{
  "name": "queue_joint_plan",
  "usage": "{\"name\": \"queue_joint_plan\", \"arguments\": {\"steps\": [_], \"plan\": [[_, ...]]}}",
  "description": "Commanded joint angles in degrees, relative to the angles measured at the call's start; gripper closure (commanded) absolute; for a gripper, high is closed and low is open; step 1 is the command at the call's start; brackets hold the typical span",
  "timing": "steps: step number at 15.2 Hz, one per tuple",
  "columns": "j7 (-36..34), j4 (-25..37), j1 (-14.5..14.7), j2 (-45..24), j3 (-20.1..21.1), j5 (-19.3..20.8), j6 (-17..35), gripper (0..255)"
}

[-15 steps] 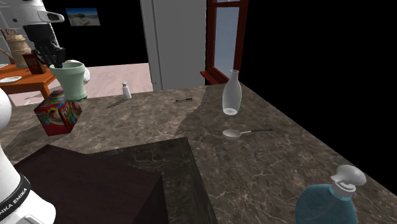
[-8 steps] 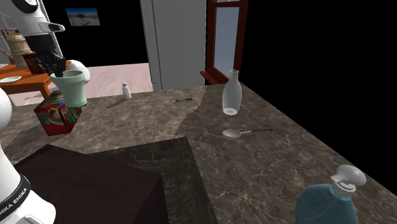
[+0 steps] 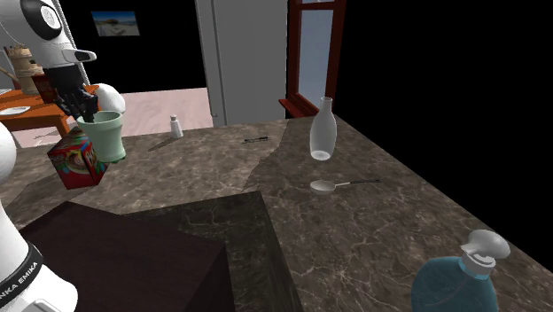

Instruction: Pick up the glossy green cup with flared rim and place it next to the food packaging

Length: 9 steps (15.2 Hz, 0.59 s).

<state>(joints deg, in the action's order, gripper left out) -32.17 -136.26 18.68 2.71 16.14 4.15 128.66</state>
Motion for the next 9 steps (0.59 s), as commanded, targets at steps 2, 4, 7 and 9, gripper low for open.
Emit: {"name": "queue_joint_plan", "arguments": {"steps": [2,4,7,9], "plan": [[-0.8,-0.8,0.0,-1.8,0.1,0.8,2.5,255],[-1.2,-1.2,0.0,-2.9,0.1,1.4,4.0,255],[-2.0,-1.8,-0.1,-4.8,0.0,2.3,6.4,255],[-2.6,-2.1,-0.1,-6.1,-0.1,3.0,7.9,255]]}}
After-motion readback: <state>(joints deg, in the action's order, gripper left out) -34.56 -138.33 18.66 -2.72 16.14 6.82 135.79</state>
